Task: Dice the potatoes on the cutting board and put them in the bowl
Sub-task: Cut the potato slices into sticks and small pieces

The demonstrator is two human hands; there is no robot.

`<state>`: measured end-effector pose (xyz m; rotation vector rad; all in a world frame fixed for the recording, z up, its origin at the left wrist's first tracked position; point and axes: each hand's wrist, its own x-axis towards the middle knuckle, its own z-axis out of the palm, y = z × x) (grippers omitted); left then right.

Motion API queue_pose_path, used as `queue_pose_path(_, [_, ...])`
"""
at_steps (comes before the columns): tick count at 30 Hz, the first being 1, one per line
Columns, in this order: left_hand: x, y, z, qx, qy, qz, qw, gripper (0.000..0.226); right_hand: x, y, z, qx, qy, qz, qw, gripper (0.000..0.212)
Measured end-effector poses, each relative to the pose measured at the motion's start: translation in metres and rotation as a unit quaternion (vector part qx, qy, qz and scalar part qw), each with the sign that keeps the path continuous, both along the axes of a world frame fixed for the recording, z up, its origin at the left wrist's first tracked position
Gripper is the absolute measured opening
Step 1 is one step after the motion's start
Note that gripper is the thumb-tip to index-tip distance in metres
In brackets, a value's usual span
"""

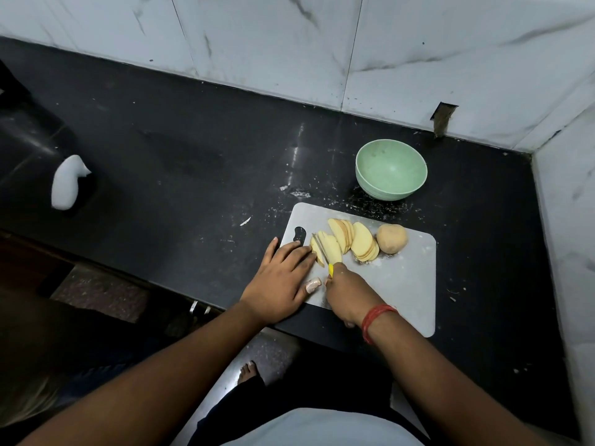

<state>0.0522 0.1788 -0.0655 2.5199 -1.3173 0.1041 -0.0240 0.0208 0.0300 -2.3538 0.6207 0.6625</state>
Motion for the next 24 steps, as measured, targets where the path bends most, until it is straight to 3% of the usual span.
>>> queue_pose_path(24, [-0.0012,-0.003,0.0011,0.016,-0.001,-0.024,1.0,0.061,0.0004,0.002,-0.0057,-0.011,-0.003,-0.01,1.0,0.025])
